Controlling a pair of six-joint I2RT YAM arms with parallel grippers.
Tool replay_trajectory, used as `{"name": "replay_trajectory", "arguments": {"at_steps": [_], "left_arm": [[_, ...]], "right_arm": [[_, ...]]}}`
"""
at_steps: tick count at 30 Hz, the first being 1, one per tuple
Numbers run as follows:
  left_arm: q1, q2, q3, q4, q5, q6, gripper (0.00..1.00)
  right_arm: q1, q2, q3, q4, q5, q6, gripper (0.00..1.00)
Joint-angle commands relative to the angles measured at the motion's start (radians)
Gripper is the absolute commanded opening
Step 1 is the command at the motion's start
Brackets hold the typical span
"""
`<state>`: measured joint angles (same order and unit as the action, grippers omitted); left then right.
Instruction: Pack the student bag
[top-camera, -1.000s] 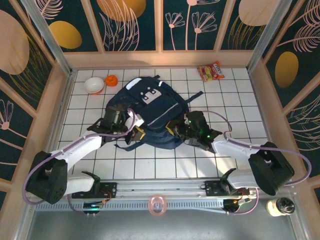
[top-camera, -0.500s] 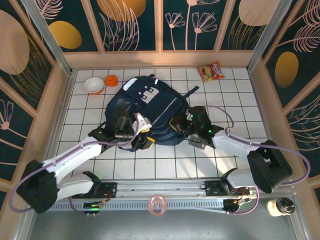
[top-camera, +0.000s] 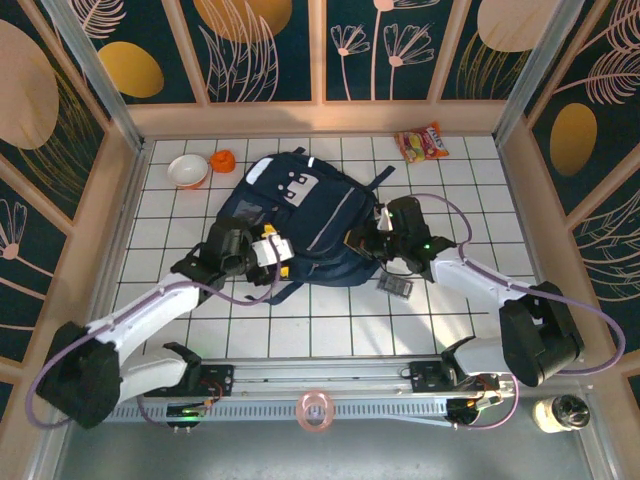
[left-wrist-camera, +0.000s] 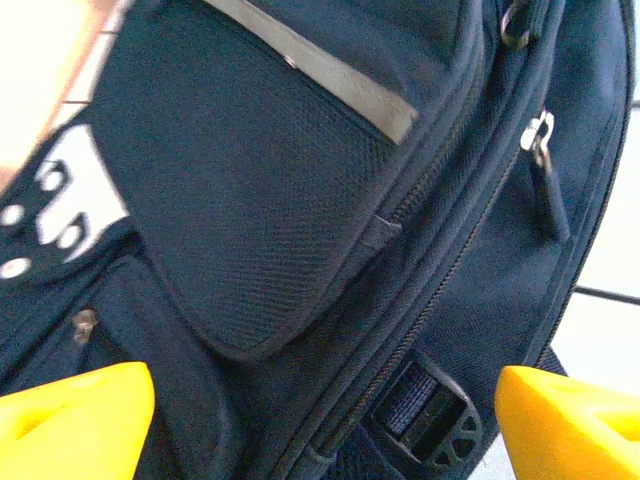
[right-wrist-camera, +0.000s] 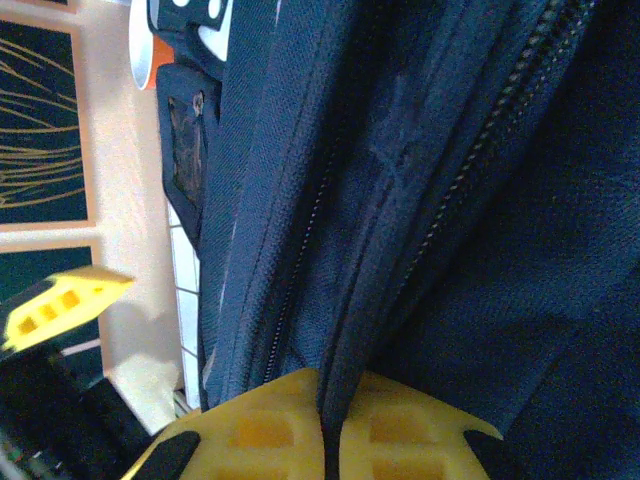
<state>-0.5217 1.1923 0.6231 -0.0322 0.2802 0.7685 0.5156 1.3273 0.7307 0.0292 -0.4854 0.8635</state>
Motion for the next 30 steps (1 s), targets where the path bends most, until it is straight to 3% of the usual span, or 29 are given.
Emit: {"name": "replay_trajectory", "arguments": {"at_steps": [1,6,7,9,12,19,25,30], "left_arm": [[0.0,0.088,0.038,0.088,0.048,0.122,0.86],[-0.021,0.153,0.017,0.259,0.076,0.087,0.78],[-0.026,0.157,0.013,0.293,0.069,0.067,0.66],[-0.028,0.15,0.018,0.328,0.077,-0.008,0.3],[-0.028,0.129,0.048,0.288,0.109,-0.115,0.03],[-0.029,0.086,0.049,0.281,0.112,-0.389,0.0],[-0.029,0.094,0.072,0.238,0.107,-0.428,0.0],[-0.028,0.115,0.095,0.221,0.137,-0.437,0.0]], "right_arm": [[-0.01,-0.002,0.046,-0.005,-0.058,-0.062,0.08],[-0.011,0.008,0.061,0.01,-0.085,-0.061,0.08],[-0.014,0.009,0.067,0.008,-0.086,-0.064,0.08],[-0.017,0.012,0.081,-0.01,-0.078,-0.077,0.09],[-0.018,-0.01,0.105,-0.07,-0.027,-0.104,0.15],[0.024,-0.157,0.211,-0.364,0.266,-0.182,0.28],[0.251,-0.205,0.314,-0.582,0.601,-0.106,0.34],[0.402,-0.161,0.278,-0.529,0.666,0.0,0.37]]}}
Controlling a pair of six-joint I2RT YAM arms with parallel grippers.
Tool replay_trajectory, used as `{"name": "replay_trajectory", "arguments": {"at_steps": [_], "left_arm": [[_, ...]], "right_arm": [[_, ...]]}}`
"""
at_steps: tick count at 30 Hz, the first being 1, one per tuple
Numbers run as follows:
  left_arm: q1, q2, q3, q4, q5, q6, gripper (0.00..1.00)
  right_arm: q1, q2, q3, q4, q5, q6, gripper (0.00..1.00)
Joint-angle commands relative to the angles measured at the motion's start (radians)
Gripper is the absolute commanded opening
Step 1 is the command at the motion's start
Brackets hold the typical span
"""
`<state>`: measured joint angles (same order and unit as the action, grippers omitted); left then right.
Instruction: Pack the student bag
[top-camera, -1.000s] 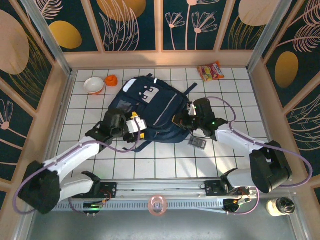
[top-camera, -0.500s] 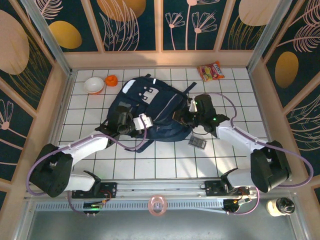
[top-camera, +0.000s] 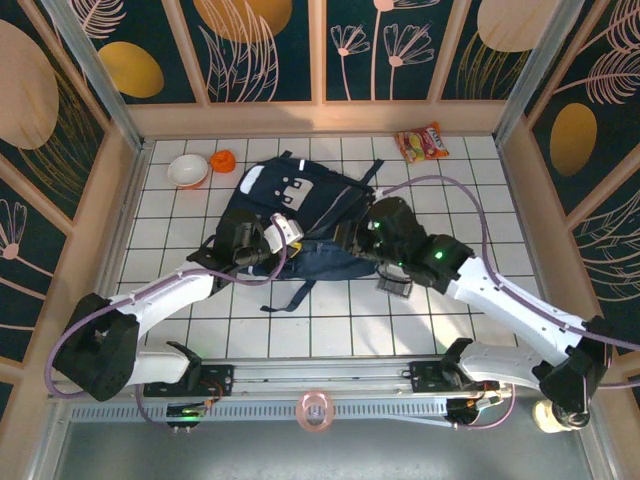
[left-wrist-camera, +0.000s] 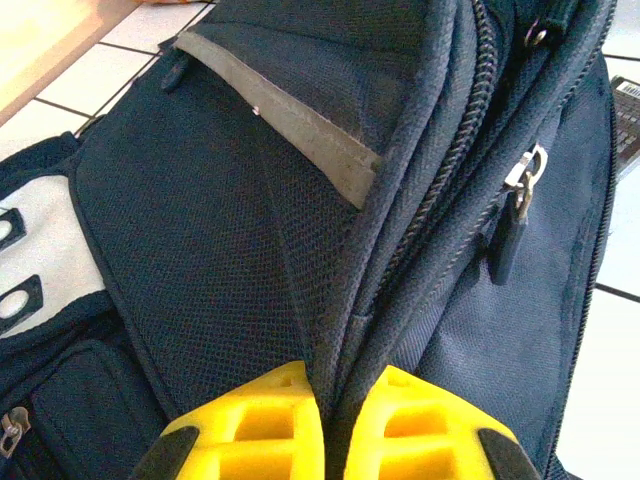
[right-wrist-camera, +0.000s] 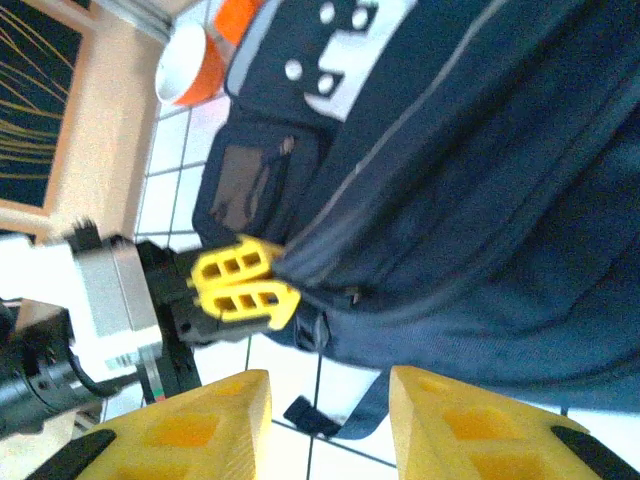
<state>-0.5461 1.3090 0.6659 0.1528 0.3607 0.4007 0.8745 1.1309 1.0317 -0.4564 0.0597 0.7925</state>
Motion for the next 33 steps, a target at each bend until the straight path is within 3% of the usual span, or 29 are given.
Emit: {"name": "replay_trajectory", "arguments": {"at_steps": [1,12,20,25,33], "left_arm": [[-0.004,0.001,0.054,0.034,0.06,-0.072,0.0],[-0.005,0.008,0.073,0.025,0.112,-0.086,0.0],[-0.005,0.009,0.077,0.03,0.154,-0.102,0.0],[-0.004,0.01,0.076,0.023,0.145,-0.101,0.0],[-0.005,0.009,0.079,-0.02,0.076,-0.078,0.0]], "right_arm": [[0.055,0.058,-0.029,-0.029,0.119,0.079,0.37],[0.071,0.327,0.057,0.119,0.1,-0.041,0.43],[0.071,0.372,0.064,0.204,0.193,-0.032,0.43],[0.071,0.357,0.055,0.171,0.298,0.002,0.17],[0.056,0.315,0.049,0.043,0.389,0.021,0.0]]}}
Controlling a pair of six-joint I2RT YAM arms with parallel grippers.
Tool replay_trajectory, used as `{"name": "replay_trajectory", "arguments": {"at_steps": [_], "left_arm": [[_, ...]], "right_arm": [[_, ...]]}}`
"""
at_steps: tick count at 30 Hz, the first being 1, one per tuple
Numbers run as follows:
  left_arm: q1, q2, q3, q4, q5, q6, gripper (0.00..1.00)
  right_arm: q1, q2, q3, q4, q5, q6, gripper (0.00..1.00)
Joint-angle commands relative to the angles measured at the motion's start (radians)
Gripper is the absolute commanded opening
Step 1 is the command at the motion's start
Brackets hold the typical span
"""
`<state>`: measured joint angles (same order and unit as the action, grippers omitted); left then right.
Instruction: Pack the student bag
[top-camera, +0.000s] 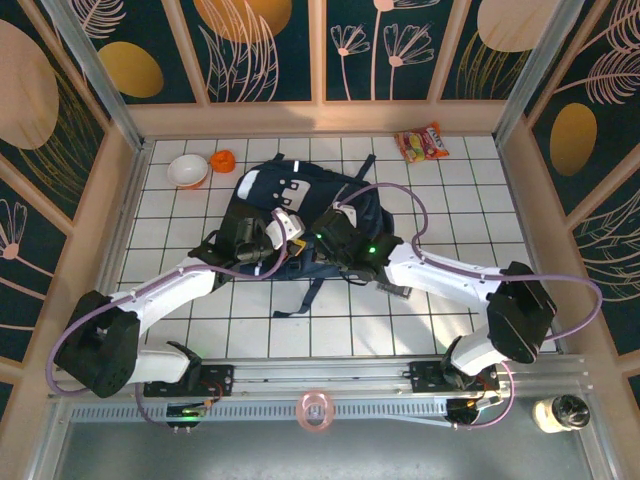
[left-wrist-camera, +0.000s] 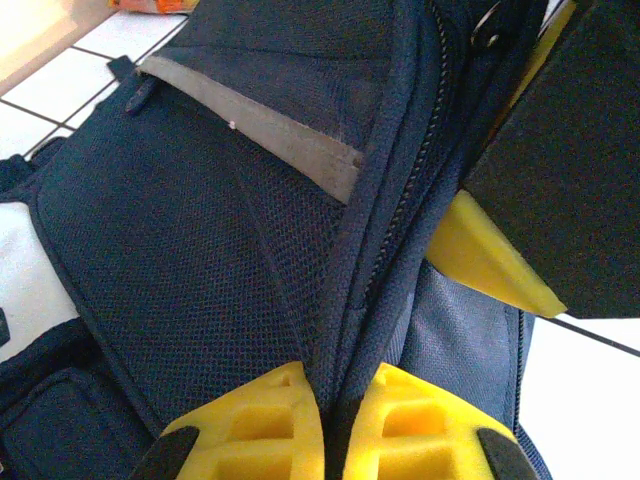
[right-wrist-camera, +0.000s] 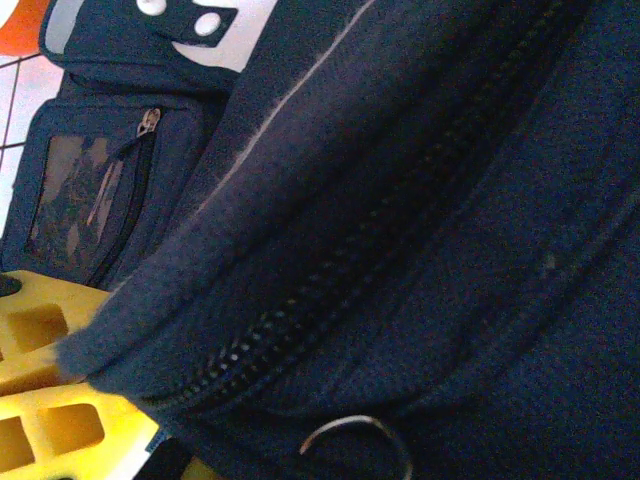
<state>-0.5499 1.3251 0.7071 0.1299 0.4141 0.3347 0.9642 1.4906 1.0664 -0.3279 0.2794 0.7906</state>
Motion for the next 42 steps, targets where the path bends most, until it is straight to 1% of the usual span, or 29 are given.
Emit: {"name": "replay_trajectory", "arguments": {"at_steps": [1,5,8,12,14,17,19,20,21,22,23,24,25,26,27,29,31,33,34,35,39,42], "left_arm": [[-0.001,-0.005,0.039,-0.007,0.013,-0.005,0.0],[0.002,-0.008,0.048,-0.067,-0.046,0.042,0.0],[0.018,-0.015,0.047,-0.113,-0.077,0.076,0.0],[0.05,-0.025,0.045,-0.178,-0.104,0.138,0.0],[0.064,-0.029,0.043,-0.21,-0.109,0.168,0.0],[0.076,-0.04,0.036,-0.221,-0.117,0.184,0.0],[0.076,-0.046,0.04,-0.22,-0.102,0.153,0.0],[0.076,-0.048,0.048,-0.226,-0.079,0.123,0.11],[0.075,-0.057,0.054,-0.236,-0.055,0.082,0.22],[0.077,-0.066,0.057,-0.236,-0.042,0.028,0.31],[0.076,-0.084,0.051,-0.217,-0.035,-0.072,0.37],[0.076,-0.105,0.042,-0.192,-0.046,-0.191,0.39],[0.076,-0.129,0.03,-0.17,-0.074,-0.299,0.39],[0.077,-0.158,0.014,-0.149,-0.121,-0.441,0.39],[0.076,-0.186,0.003,-0.149,-0.168,-0.545,0.4],[0.076,-0.251,-0.024,-0.19,-0.297,-0.766,0.42],[0.076,-0.306,-0.062,-0.251,-0.406,-0.944,0.46],[0.076,-0.346,-0.107,-0.289,-0.462,-1.028,0.47],[0.076,-0.357,-0.131,-0.307,-0.501,-1.067,0.48],[0.077,-0.36,-0.154,-0.312,-0.523,-1.105,0.47],[0.082,-0.316,-0.224,-0.239,-0.506,-1.2,0.46],[0.082,-0.248,-0.255,-0.135,-0.474,-1.252,0.48]], "right_arm": [[-0.039,-0.051,0.009,-0.096,0.166,0.02,0.0],[-0.086,-0.084,-0.014,-0.155,0.143,-0.016,0.0],[-0.142,-0.115,-0.038,-0.196,0.089,-0.074,0.0],[-0.222,-0.161,-0.082,-0.194,-0.026,-0.17,0.0],[-0.247,-0.17,-0.097,-0.185,-0.077,-0.22,0.0],[-0.252,-0.16,-0.101,-0.162,-0.162,-0.289,0.0],[-0.25,-0.147,-0.108,-0.132,-0.233,-0.312,0.0],[-0.244,-0.141,-0.111,-0.117,-0.257,-0.314,0.0],[-0.238,-0.138,-0.113,-0.109,-0.258,-0.315,0.0],[-0.232,-0.135,-0.115,-0.106,-0.258,-0.313,0.0],[-0.226,-0.132,-0.118,-0.101,-0.286,-0.31,0.0],[-0.222,-0.132,-0.121,-0.094,-0.291,-0.305,0.0],[-0.219,-0.132,-0.126,-0.088,-0.295,-0.301,0.0],[-0.217,-0.132,-0.13,-0.084,-0.298,-0.296,0.0],[-0.215,-0.133,-0.132,-0.082,-0.299,-0.293,0.0],[-0.211,-0.137,-0.136,-0.08,-0.301,-0.284,0.0],[-0.204,-0.142,-0.141,-0.075,-0.312,-0.274,0.0],[-0.192,-0.141,-0.141,-0.078,-0.319,-0.265,0.0],[-0.18,-0.139,-0.141,-0.076,-0.321,-0.259,0.0],[-0.169,-0.138,-0.143,-0.074,-0.324,-0.253,0.0],[-0.12,-0.127,-0.154,-0.044,-0.346,-0.214,0.0],[-0.079,-0.114,-0.158,-0.016,-0.361,-0.179,0.0]]}}
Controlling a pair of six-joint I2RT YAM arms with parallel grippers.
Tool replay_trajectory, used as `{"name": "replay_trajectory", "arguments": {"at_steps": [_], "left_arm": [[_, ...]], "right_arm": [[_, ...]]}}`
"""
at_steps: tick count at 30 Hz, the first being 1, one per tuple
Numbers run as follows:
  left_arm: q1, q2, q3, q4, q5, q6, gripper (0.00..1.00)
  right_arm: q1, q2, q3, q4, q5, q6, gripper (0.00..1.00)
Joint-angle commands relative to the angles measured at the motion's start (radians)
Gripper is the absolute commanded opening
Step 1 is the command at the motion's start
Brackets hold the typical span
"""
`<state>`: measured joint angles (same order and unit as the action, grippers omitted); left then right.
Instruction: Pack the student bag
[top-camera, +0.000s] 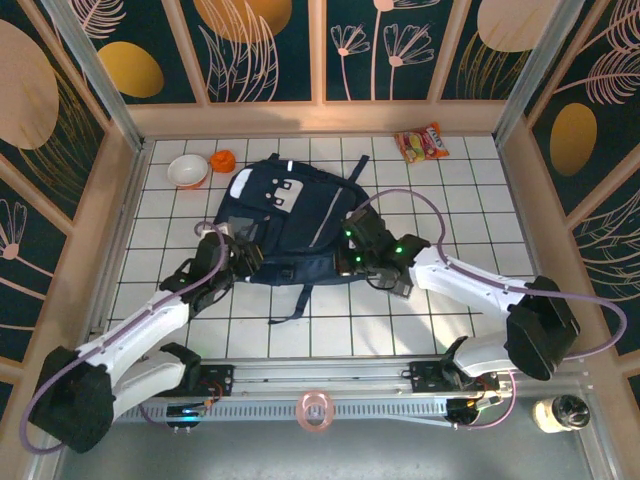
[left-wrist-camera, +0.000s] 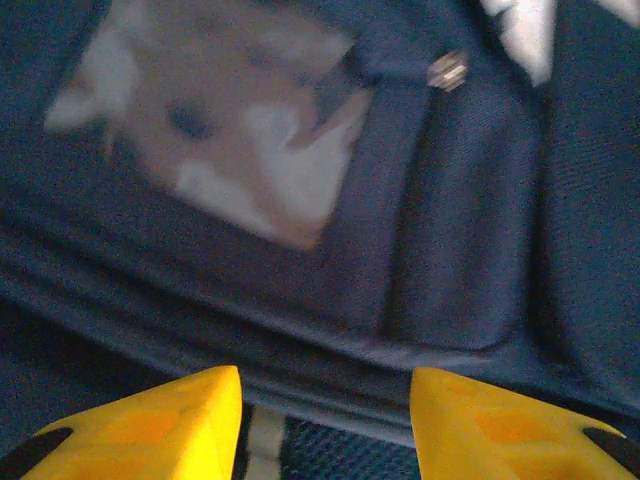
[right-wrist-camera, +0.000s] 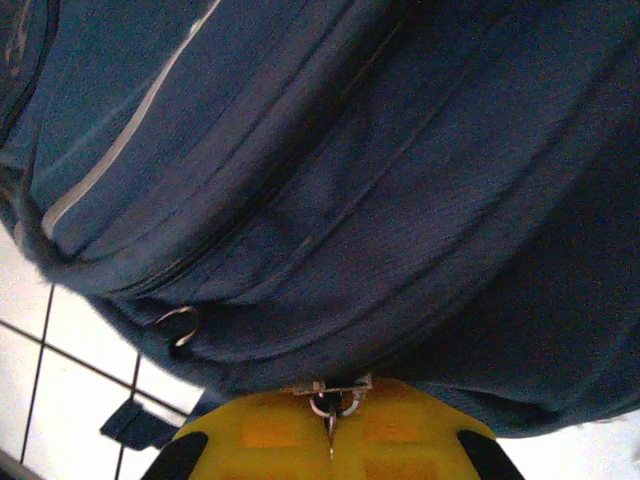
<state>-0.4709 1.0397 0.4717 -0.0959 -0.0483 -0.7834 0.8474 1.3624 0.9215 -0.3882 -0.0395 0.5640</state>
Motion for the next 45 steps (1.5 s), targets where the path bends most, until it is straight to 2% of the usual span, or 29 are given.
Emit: {"name": "replay_trajectory", "arguments": {"at_steps": [1,6,11,15,18,20,23,25,27,30,35,42,43,45], "left_arm": [[0.003,0.066,-0.025,0.132,-0.014,-0.143,0.48],[0.027,0.222,0.009,0.314,-0.035,-0.158,0.5],[0.074,0.407,0.156,0.393,-0.015,-0.117,0.53],[0.112,0.471,0.289,0.374,0.048,-0.089,0.56],[0.112,0.441,0.352,0.27,0.101,-0.084,0.58],[0.108,0.381,0.331,0.235,0.153,-0.139,0.6],[0.063,0.256,0.247,0.198,0.158,-0.264,0.61],[0.001,0.193,0.213,0.147,0.136,-0.32,0.63],[-0.034,0.166,0.192,0.109,0.137,-0.398,0.63],[-0.082,0.146,0.148,0.14,0.146,-0.518,0.61],[-0.16,0.197,0.158,0.16,0.167,-0.611,0.61],[-0.211,0.304,0.197,0.257,0.201,-0.659,0.62],[-0.215,0.321,0.2,0.272,0.207,-0.665,0.61],[-0.216,0.346,0.209,0.288,0.219,-0.671,0.53]], "right_arm": [[0.051,0.02,-0.016,0.057,-0.047,0.059,0.0],[0.103,0.063,-0.007,0.101,-0.066,0.09,0.0],[0.139,0.112,0.03,0.148,-0.091,0.105,0.0],[0.137,0.142,0.036,0.198,-0.105,0.123,0.0],[0.111,0.155,0.044,0.221,-0.121,0.125,0.0],[0.097,0.162,0.045,0.223,-0.127,0.123,0.0],[0.076,0.168,0.042,0.229,-0.139,0.119,0.0],[0.064,0.17,0.042,0.227,-0.144,0.111,0.0],[0.059,0.173,0.049,0.216,-0.146,0.102,0.0],[0.056,0.17,0.055,0.202,-0.142,0.089,0.0],[0.053,0.163,0.054,0.202,-0.146,0.079,0.0],[0.052,0.149,0.037,0.215,-0.152,0.08,0.0],[0.053,0.146,0.034,0.215,-0.152,0.079,0.0],[0.052,0.143,0.034,0.209,-0.151,0.073,0.0]]}}
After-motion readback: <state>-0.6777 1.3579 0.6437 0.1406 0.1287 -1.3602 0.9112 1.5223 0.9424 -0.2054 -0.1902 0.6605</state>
